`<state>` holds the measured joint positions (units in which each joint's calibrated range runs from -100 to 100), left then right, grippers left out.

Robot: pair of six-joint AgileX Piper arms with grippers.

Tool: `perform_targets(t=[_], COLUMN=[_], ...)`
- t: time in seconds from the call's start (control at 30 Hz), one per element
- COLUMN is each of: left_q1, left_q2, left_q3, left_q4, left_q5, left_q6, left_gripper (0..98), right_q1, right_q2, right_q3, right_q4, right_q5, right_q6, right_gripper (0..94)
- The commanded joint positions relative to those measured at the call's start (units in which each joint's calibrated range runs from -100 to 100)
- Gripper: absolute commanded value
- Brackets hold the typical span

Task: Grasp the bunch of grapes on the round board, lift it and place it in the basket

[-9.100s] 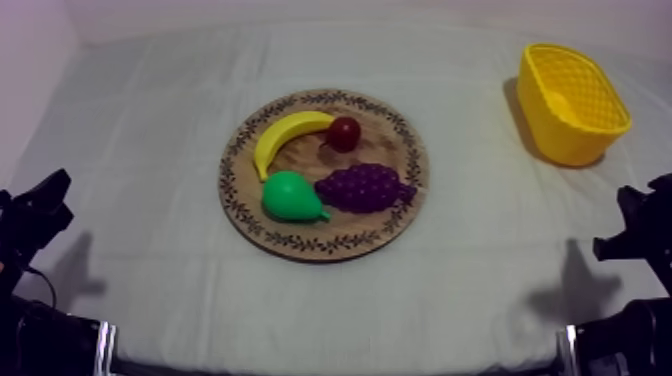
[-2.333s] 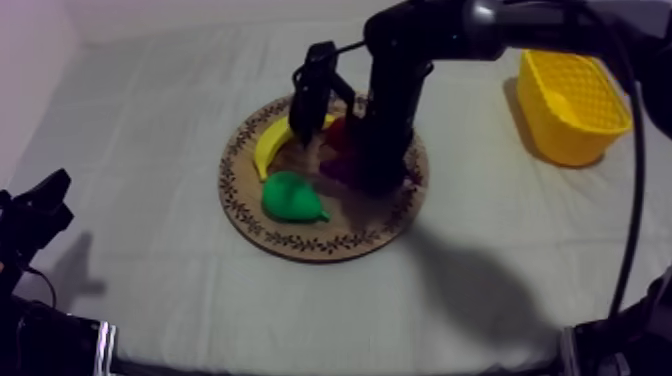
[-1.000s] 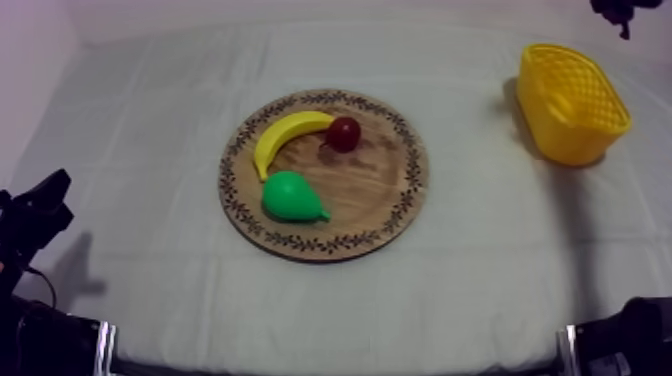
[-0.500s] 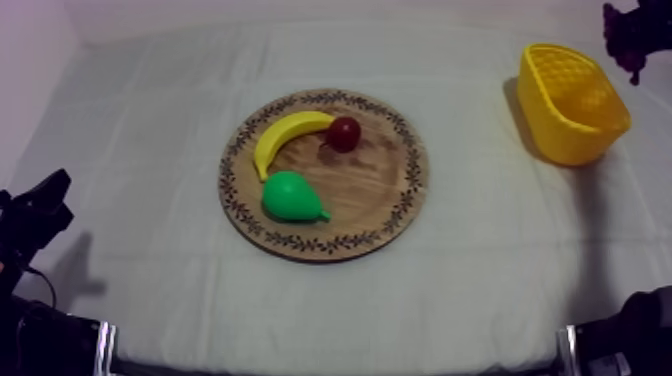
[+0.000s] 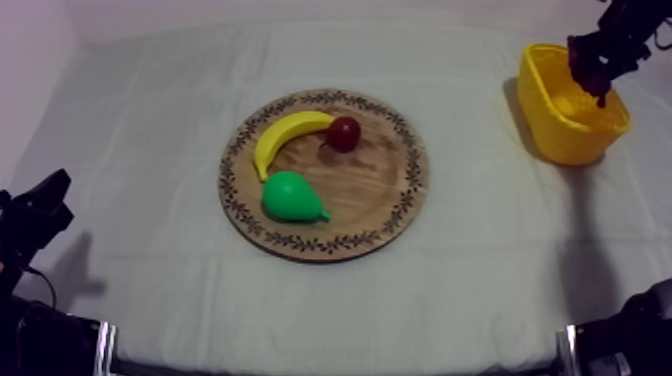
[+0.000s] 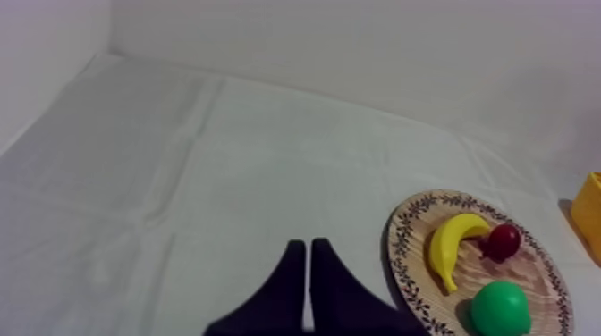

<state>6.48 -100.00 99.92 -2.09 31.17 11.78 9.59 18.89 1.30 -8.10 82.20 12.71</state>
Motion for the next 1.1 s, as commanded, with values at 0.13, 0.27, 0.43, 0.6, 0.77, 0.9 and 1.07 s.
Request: perform_targets(t=[0.13,0.27,0.43,0.6,0.77,0.9,1.07], left_q1=[0.0,0.0,0.0,0.0,0.0,0.0,0.0], left_q2=[0.0,0.0,0.0,0.0,0.0,0.0,0.0], left_q3=[0.0,0.0,0.0,0.0,0.0,0.0,0.0], left_q4=[-0.03,-0.03,-0.03,-0.03,-0.03,-0.03,-0.03], left_q5=[0.0,0.0,0.0,0.0,0.0,0.0,0.0], left_q6=[0.0,0.0,0.0,0.0,0.0,0.0,0.0], left_gripper=[0.1,0.1,0.1,0.1,0.1,0.1,0.1], right_q1=[-0.3,-0.4,-0.8,-1.1,-1.2,-1.2,-1.2], right_q2=[5.7,7.7,8.7,7.6,3.1,-3.2,-13.6], right_q3=[-1.6,-2.2,-2.3,-1.8,0.6,4.8,12.2], right_q4=[0.5,0.4,0.8,1.6,1.7,1.9,2.9], right_q5=[1.8,2.0,1.5,-0.4,-3.1,-7.1,-13.9], right_q6=[-0.5,-0.1,1.0,1.2,1.8,1.8,1.0], right_gripper=[36.1,43.5,68.8,82.2,80.1,76.0,68.6])
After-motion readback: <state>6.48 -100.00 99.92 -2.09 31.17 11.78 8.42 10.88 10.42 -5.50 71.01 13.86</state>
